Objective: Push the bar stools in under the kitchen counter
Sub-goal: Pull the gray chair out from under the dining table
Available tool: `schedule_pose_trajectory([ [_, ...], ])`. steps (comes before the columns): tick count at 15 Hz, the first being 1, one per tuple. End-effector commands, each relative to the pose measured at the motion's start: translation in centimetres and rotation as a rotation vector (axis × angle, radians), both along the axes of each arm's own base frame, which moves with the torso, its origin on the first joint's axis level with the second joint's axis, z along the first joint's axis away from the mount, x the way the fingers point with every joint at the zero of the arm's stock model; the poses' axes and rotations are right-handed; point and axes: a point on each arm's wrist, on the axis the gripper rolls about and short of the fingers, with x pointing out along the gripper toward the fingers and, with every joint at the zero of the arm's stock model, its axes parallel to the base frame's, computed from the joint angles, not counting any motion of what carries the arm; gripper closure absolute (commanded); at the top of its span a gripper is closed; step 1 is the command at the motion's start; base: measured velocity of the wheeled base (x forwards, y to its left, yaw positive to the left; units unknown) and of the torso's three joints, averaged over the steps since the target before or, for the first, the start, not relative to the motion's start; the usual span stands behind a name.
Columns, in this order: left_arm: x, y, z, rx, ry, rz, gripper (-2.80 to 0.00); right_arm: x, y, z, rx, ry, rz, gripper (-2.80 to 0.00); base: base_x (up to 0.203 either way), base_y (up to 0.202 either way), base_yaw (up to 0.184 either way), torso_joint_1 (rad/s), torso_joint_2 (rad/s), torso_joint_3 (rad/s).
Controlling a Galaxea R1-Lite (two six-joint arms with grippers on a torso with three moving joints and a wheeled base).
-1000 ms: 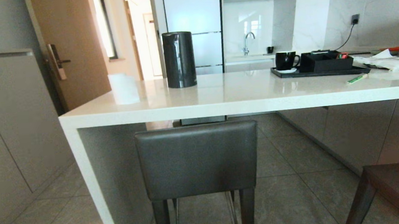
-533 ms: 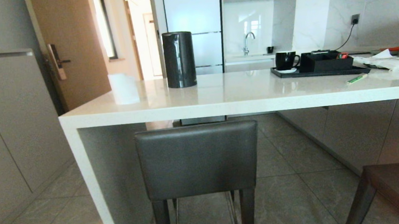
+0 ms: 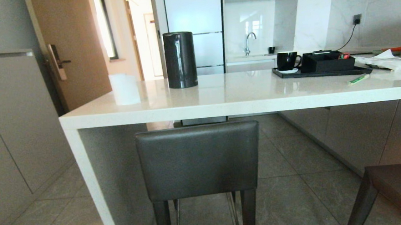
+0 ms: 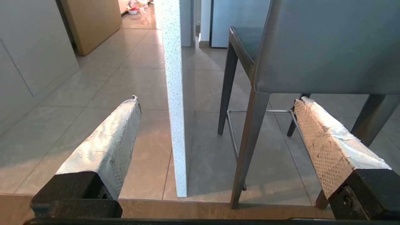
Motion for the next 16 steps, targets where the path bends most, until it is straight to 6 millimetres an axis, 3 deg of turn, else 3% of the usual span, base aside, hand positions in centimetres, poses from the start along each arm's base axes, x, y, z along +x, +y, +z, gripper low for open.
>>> schedule_pose_trajectory([
  [1,0.02,0.00,-0.04,-0.001,0.004,0.000,-2.80,0.01,0.00,0.01,-0.001,0.001,0.000,-2.80,0.000,0.000,0.000,0.000,0.00,0.000],
  [16,0.02,0.00,-0.04,-0.003,0.003,0.000,-2.80,0.00,0.00,0.00,0.001,0.000,0.000,-2.80,0.000,0.000,0.000,0.000,0.00,0.000],
])
